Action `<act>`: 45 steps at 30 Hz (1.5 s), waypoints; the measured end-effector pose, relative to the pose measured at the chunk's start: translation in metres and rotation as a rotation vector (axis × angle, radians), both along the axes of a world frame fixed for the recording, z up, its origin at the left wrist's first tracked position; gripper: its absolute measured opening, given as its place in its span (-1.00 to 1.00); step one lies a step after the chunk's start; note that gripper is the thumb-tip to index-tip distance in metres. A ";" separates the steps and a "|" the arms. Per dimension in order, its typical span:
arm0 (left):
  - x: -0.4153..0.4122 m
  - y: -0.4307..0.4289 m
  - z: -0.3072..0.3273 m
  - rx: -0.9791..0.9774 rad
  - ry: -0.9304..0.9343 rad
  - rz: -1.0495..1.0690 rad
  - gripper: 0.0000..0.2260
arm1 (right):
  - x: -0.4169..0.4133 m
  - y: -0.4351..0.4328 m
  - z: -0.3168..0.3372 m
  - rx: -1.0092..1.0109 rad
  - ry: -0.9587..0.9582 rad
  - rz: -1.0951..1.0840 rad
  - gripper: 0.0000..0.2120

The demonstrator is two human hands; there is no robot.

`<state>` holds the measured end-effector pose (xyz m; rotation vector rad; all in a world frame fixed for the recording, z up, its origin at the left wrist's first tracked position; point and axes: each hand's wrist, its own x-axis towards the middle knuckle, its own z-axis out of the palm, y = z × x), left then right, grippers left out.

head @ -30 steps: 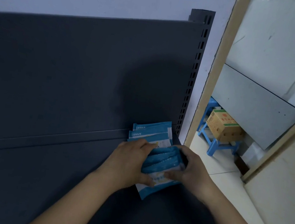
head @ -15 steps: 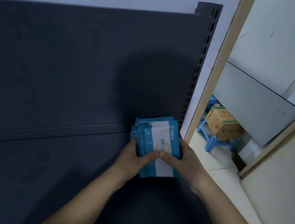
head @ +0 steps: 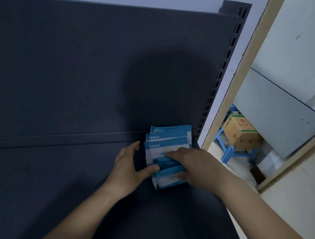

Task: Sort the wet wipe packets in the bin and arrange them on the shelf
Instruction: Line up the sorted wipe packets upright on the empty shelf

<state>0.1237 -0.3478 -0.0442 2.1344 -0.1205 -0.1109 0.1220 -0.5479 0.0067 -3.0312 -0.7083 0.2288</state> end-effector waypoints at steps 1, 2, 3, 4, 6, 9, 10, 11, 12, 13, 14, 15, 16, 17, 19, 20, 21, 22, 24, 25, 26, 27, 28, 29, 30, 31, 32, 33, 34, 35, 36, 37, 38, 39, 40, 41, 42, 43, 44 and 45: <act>-0.003 -0.003 -0.002 0.006 0.013 -0.029 -0.24 | 0.002 0.002 -0.003 -0.028 -0.043 0.008 -0.35; -0.005 -0.006 -0.004 -0.011 0.029 -0.046 -0.25 | 0.004 0.002 -0.006 -0.035 -0.077 0.000 -0.33; -0.006 -0.009 -0.005 -0.050 0.049 -0.049 -0.26 | 0.005 0.001 -0.008 -0.029 -0.095 -0.023 -0.29; -0.007 -0.012 -0.004 -0.095 0.066 -0.046 -0.25 | 0.006 -0.001 -0.010 -0.015 -0.099 -0.059 -0.25; -0.009 -0.017 -0.001 -0.157 0.076 -0.057 -0.28 | 0.006 -0.006 -0.016 0.018 -0.072 -0.131 -0.16; -0.008 -0.020 -0.001 -0.172 0.051 -0.133 -0.66 | -0.001 -0.013 -0.026 0.211 0.006 -0.249 -0.03; -0.006 -0.021 -0.005 -0.159 0.048 -0.152 -0.59 | -0.005 -0.014 -0.029 0.359 0.032 -0.311 0.00; -0.004 -0.022 -0.008 -0.150 0.048 -0.169 -0.51 | -0.009 -0.016 -0.031 0.531 0.063 -0.377 0.01; -0.002 -0.022 -0.012 -0.132 0.053 -0.174 -0.46 | -0.012 -0.016 -0.034 0.715 0.095 -0.431 -0.03; -0.001 -0.023 -0.015 -0.127 0.051 -0.177 -0.43 | -0.014 -0.017 -0.037 0.880 0.139 -0.472 -0.09; -0.001 -0.024 -0.017 -0.124 0.048 -0.178 -0.42 | -0.017 -0.016 -0.040 1.006 0.180 -0.501 -0.12; 0.000 -0.026 -0.019 -0.123 0.045 -0.175 -0.42 | -0.018 -0.016 -0.045 1.080 0.211 -0.523 -0.13; 0.000 -0.027 -0.021 -0.113 0.048 -0.173 -0.44 | -0.020 -0.015 -0.048 1.120 0.227 -0.537 -0.13; 0.001 -0.028 -0.022 -0.112 0.059 -0.174 -0.45 | -0.020 -0.015 -0.053 1.135 0.226 -0.547 -0.15; 0.000 -0.031 -0.022 -0.138 0.084 -0.196 -0.44 | -0.020 -0.013 -0.057 1.150 0.215 -0.554 -0.23; 0.000 -0.033 -0.021 -0.145 0.087 -0.206 -0.43 | -0.020 -0.012 -0.057 1.147 0.214 -0.552 -0.24; 0.000 -0.033 -0.019 -0.150 0.085 -0.215 -0.42 | -0.020 -0.011 -0.058 1.141 0.216 -0.551 -0.24; 0.000 -0.033 -0.018 -0.150 0.089 -0.223 -0.43 | -0.020 -0.011 -0.058 1.144 0.218 -0.558 -0.24; 0.001 -0.031 -0.015 -0.157 0.106 -0.241 -0.47 | -0.019 -0.011 -0.057 1.182 0.261 -0.586 -0.29; 0.001 -0.028 -0.014 -0.161 0.121 -0.248 -0.49 | -0.017 -0.012 -0.058 1.207 0.294 -0.605 -0.33; 0.003 -0.025 -0.014 -0.161 0.130 -0.250 -0.48 | -0.016 -0.014 -0.057 1.236 0.322 -0.617 -0.35; 0.004 -0.023 -0.012 -0.162 0.134 -0.253 -0.45 | -0.012 -0.017 -0.056 1.263 0.335 -0.635 -0.36; 0.006 -0.020 -0.011 -0.160 0.136 -0.246 -0.39 | -0.009 -0.019 -0.055 1.292 0.341 -0.643 -0.35; 0.007 -0.019 -0.009 -0.157 0.140 -0.227 -0.34 | -0.005 -0.021 -0.053 1.312 0.339 -0.652 -0.30; 0.008 -0.018 -0.008 -0.155 0.143 -0.208 -0.31 | 0.000 -0.023 -0.051 1.334 0.343 -0.660 -0.23; 0.009 -0.018 -0.006 -0.154 0.143 -0.196 -0.29 | 0.006 -0.024 -0.049 1.362 0.362 -0.664 -0.21; 0.010 -0.018 -0.005 -0.152 0.150 -0.190 -0.28 | 0.011 -0.025 -0.048 1.396 0.392 -0.660 -0.26; 0.011 -0.018 -0.006 -0.148 0.161 -0.183 -0.27 | 0.017 -0.025 -0.047 1.424 0.432 -0.650 -0.34; 0.012 -0.017 -0.007 -0.141 0.176 -0.183 -0.25 | 0.019 -0.024 -0.047 1.445 0.466 -0.637 -0.42; 0.013 -0.017 -0.006 -0.137 0.192 -0.192 -0.23 | 0.021 -0.023 -0.048 1.453 0.487 -0.631 -0.45; 0.013 -0.017 -0.005 -0.132 0.201 -0.201 -0.22 | 0.021 -0.022 -0.049 1.454 0.493 -0.622 -0.46; 0.014 -0.018 -0.005 -0.130 0.211 -0.210 -0.23 | 0.021 -0.021 -0.051 1.450 0.487 -0.625 -0.45; 0.014 -0.018 -0.005 -0.131 0.217 -0.214 -0.23 | 0.021 -0.021 -0.053 1.448 0.477 -0.624 -0.44; 0.015 -0.018 -0.005 -0.134 0.221 -0.212 -0.23 | 0.020 -0.022 -0.055 1.442 0.469 -0.618 -0.44; 0.015 -0.018 -0.005 -0.130 0.223 -0.201 -0.22 | 0.020 -0.023 -0.056 1.439 0.469 -0.599 -0.45; 0.014 -0.017 -0.006 -0.119 0.227 -0.186 -0.20 | 0.019 -0.023 -0.057 1.427 0.470 -0.586 -0.46; 0.014 -0.017 -0.006 -0.110 0.227 -0.169 -0.18 | 0.019 -0.024 -0.058 1.426 0.470 -0.581 -0.47; 0.013 -0.017 -0.005 -0.085 0.224 -0.152 -0.17 | 0.019 -0.025 -0.057 1.408 0.468 -0.577 -0.47; 0.011 -0.017 -0.003 -0.047 0.205 -0.142 -0.19 | 0.020 -0.025 -0.057 1.382 0.458 -0.570 -0.48; 0.009 -0.018 0.001 0.005 0.176 -0.141 -0.22 | 0.020 -0.024 -0.054 1.328 0.422 -0.556 -0.48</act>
